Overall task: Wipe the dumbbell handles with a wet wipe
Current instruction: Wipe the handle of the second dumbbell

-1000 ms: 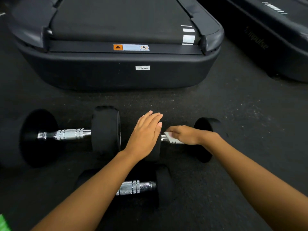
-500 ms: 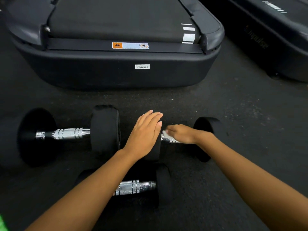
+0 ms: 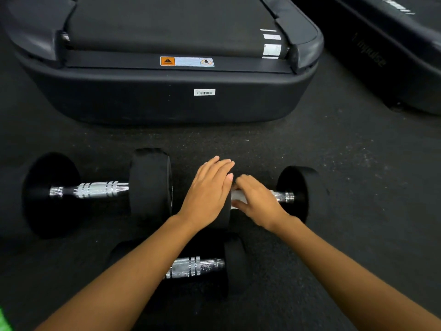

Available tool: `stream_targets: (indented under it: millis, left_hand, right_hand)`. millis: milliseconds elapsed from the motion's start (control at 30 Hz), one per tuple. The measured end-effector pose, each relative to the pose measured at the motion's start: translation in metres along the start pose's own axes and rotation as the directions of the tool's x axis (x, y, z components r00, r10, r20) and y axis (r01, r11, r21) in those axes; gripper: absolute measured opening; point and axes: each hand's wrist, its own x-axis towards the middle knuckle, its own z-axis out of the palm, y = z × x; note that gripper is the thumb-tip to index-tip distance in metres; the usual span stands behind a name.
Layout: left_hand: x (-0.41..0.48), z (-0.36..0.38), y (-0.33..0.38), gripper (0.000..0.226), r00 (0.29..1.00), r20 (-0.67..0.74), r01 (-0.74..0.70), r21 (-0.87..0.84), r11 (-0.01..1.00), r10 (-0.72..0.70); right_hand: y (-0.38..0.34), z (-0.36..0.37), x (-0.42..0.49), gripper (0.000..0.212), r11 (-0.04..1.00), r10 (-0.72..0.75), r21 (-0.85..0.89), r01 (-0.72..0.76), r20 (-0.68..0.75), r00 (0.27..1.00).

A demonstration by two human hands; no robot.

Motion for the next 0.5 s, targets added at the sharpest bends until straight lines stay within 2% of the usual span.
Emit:
stream_targets:
  millis: [167,433,500]
  left_hand:
    - [0.001,-0.001,-0.004,0.042,1.000,0.018,0.000,-0.003,1.000,0.000]
    - [-0.001,0.002,0.001,0.061,1.000,-0.018,-0.007,0.003,1.000,0.007]
    - [0.000,0.001,0.003,0.059,1.000,-0.022,-0.004,0.010,1.000,0.004]
  right_hand:
    - [0.012,-0.004,-0.016,0.030,0.971,-0.151,-0.195,0.141,-0.039,0.988]
    - [0.014,0.005,-0.030,0.028,0.965,-0.114,-0.252,0.067,-0.173,0.978]
    - [0.010,0.009,-0.025,0.026,0.970,-0.121,-0.227,0.082,-0.163,0.979]
